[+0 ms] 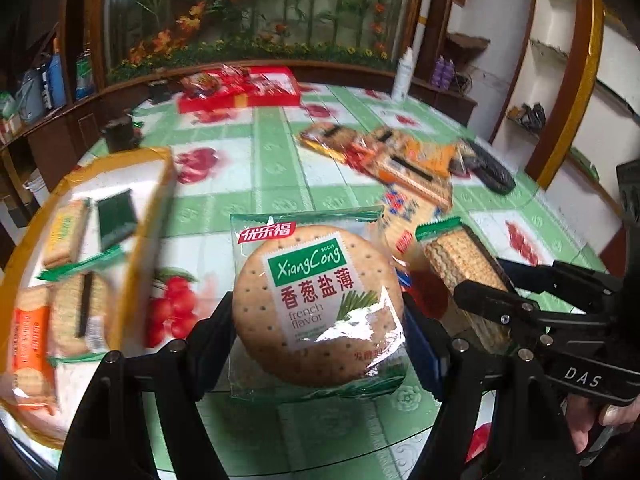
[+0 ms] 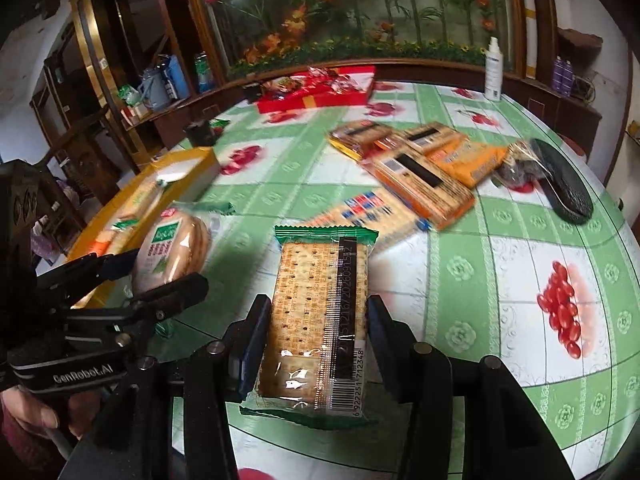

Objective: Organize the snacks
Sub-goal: 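Carry the XiangCong bag with the left tool toward the tray while the right carries the long pack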

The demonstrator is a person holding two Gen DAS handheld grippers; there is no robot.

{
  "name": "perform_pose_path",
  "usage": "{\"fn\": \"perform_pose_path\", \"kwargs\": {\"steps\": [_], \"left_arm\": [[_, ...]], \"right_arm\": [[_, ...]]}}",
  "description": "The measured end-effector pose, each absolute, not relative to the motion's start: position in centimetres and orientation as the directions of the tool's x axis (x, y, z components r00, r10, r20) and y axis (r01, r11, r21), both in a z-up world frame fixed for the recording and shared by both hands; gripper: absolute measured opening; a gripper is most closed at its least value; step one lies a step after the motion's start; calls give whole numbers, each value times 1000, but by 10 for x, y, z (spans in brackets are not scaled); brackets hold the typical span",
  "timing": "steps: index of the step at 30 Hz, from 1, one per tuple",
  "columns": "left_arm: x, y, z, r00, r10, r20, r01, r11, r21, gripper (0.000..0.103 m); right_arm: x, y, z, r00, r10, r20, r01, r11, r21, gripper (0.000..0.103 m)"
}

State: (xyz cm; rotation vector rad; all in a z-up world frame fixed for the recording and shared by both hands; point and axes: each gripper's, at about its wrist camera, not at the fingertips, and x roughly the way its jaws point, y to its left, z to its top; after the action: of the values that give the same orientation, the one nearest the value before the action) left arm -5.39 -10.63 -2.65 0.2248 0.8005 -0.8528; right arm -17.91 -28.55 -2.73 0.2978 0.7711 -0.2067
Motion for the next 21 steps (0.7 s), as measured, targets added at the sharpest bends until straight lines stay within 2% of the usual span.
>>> {"fn": "perform_pose_path", "kwargs": {"steps": [10, 21], "left_arm": [[-15, -36, 2, 495, -574, -652, 635, 751, -179, 77], [36, 45, -5, 588, -451, -672, 444, 874, -198, 77]], "right_arm": [[-130, -242, 0, 709, 6, -705, 167, 970, 176, 52], [-49, -179, 14, 699, 126, -704, 27, 979, 202, 53]]}}
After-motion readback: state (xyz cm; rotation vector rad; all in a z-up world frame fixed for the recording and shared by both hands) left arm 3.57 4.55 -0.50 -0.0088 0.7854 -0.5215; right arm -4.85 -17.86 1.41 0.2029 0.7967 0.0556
